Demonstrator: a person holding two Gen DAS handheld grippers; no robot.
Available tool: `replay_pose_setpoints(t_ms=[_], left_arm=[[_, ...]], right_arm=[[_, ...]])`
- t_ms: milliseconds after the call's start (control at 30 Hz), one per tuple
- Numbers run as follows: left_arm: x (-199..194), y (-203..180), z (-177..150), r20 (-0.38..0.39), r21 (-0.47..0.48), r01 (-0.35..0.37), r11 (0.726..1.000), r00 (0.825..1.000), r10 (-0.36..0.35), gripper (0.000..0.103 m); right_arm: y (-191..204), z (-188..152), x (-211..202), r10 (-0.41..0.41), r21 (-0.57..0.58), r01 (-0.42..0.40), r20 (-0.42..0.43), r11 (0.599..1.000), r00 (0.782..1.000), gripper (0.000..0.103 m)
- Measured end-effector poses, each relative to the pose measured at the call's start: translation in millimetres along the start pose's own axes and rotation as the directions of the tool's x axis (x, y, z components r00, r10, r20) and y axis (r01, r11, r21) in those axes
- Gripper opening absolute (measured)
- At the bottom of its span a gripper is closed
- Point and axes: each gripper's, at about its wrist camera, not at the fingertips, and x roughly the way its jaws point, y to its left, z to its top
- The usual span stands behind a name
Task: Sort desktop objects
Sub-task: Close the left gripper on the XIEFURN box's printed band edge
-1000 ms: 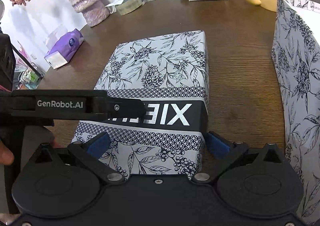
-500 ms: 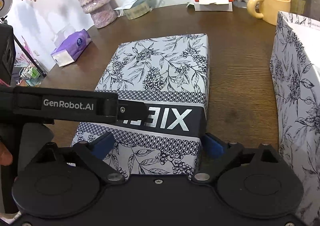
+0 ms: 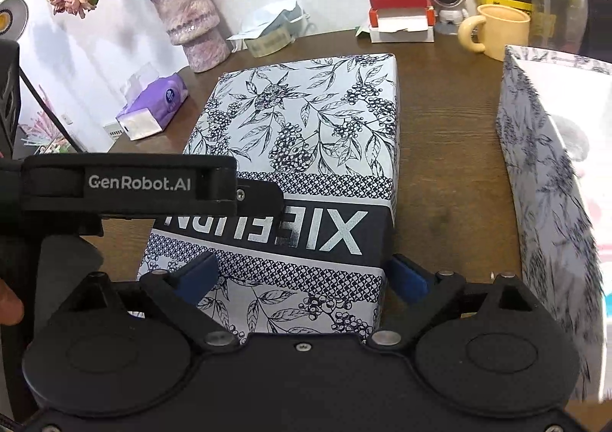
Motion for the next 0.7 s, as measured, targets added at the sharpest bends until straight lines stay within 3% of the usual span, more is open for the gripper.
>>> replay_pose_setpoints(t_ms=[700], left_arm=[[-77, -21, -37, 0.050, -0.008, 0.004, 1.000, 0.999, -0.003, 0.101]], right_arm=[[23, -28, -71, -0.007, -0.022, 0.009, 0.087, 1.000, 0.996, 0.097]])
